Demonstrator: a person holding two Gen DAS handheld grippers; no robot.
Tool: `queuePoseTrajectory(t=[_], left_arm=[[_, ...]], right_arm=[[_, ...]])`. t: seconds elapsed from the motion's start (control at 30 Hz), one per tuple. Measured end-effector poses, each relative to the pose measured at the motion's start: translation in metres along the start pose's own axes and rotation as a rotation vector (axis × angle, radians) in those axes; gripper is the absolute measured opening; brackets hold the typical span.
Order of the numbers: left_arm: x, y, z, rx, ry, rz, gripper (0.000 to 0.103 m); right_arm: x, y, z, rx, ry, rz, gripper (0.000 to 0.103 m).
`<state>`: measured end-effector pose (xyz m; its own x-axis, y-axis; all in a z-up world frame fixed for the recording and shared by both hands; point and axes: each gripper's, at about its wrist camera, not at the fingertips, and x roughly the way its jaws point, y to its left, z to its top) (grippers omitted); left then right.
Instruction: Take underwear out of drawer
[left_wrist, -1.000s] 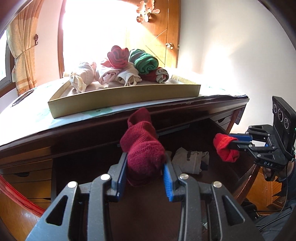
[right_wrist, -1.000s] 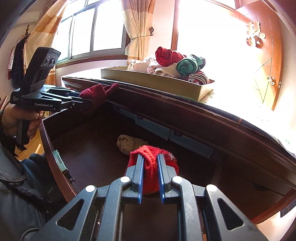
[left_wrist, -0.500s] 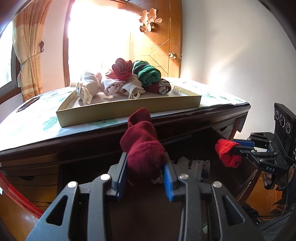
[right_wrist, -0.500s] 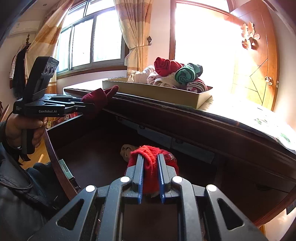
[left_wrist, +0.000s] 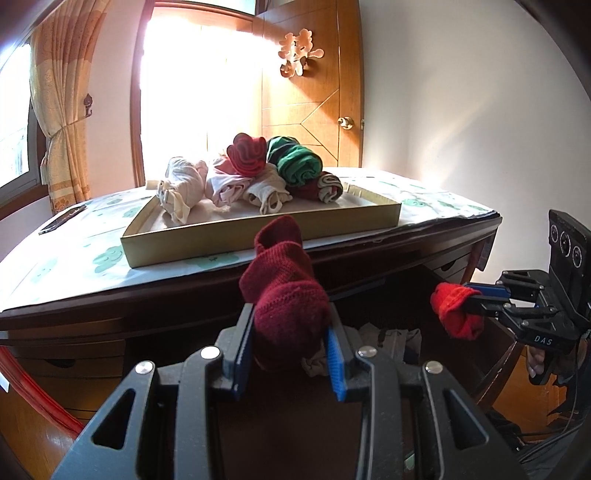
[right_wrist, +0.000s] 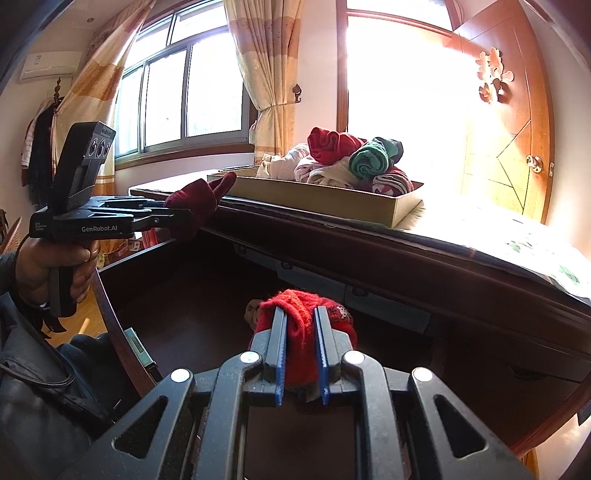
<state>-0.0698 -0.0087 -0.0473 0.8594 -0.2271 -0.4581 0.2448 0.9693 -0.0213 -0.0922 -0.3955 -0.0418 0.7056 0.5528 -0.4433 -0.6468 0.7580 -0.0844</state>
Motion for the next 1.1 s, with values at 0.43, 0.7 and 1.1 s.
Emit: queuePoseTrajectory(t=[0.43,0.7,1.1], left_arm=[[-0.007,-0.003,0.001,0.010,-0.044,0.008,0.034],[-0.012,-0.004,0.003,0.021,-0.072,0.015,0.034],[-0.018,-0.005,0.004,0.031,-0.112,0.026,0.034]], right_arm=[[-0.004,0.002,0.003,0.008,-0.049,0.004,0.015],[-0.007,0.004,0.009,0.018,-0.088,0.009,0.015],[-0.014,0.007,0.014,0.031,-0.137,0.011,0.015]])
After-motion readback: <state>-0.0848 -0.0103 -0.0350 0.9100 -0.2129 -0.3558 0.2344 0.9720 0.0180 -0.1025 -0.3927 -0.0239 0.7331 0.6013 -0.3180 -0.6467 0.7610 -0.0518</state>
